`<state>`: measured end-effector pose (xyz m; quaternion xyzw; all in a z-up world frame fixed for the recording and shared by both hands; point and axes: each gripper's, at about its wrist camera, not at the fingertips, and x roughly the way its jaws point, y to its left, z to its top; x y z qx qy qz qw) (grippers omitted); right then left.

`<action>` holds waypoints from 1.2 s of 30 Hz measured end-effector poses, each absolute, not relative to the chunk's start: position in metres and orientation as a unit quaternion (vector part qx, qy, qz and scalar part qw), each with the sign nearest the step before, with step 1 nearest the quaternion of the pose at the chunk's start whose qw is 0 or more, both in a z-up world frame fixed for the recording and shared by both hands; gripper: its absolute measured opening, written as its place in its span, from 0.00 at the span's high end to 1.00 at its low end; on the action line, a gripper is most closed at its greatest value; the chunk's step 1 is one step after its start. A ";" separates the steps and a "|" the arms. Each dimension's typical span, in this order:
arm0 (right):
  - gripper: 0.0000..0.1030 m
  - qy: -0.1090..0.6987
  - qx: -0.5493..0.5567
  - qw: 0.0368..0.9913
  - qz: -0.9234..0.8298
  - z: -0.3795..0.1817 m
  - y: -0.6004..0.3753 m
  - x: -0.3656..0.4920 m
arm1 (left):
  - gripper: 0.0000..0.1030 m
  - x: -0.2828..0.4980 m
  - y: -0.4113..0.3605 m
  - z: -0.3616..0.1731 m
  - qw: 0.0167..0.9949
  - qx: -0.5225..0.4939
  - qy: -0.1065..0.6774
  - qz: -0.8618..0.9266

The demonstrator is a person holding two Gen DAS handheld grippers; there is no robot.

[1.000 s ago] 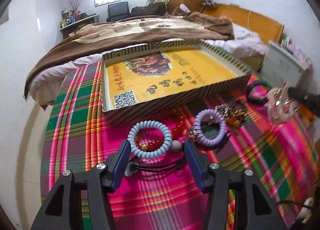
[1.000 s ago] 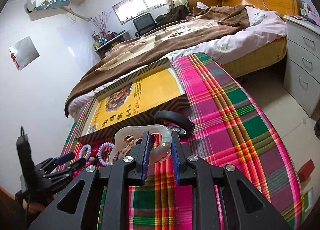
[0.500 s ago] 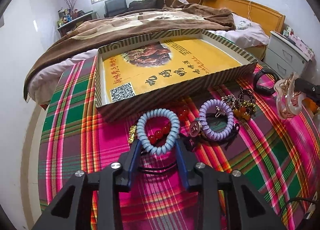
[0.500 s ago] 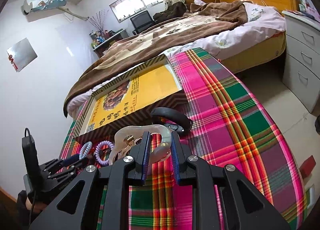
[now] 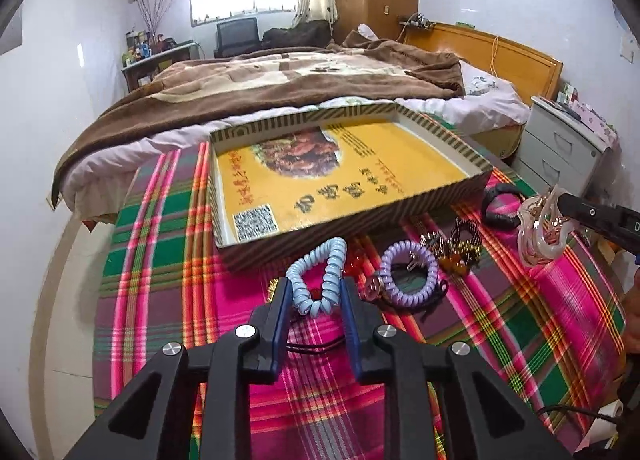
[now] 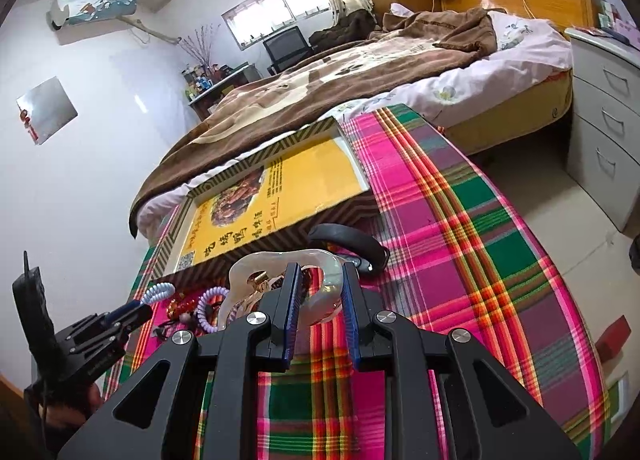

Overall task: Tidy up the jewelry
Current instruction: 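Carry the claw clip with the right tool while the left tool carries the blue bracelet over the yellow lid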

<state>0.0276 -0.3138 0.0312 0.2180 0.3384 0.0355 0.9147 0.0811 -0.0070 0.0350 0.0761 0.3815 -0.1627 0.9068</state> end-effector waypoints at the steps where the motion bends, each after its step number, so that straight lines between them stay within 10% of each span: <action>1: 0.80 0.337 0.218 0.915 0.036 0.033 -0.313 0.028 | 0.76 0.081 -0.007 0.037 0.907 0.076 0.379 -0.164; 19: 0.80 0.318 0.182 0.929 0.048 0.098 -0.302 0.120 | 0.76 0.152 -0.001 0.093 0.920 0.041 0.354 -0.164; 36: 0.80 0.432 0.189 0.881 0.023 0.040 -0.299 0.274 | 0.76 0.286 -0.007 0.040 0.897 0.009 0.417 -0.144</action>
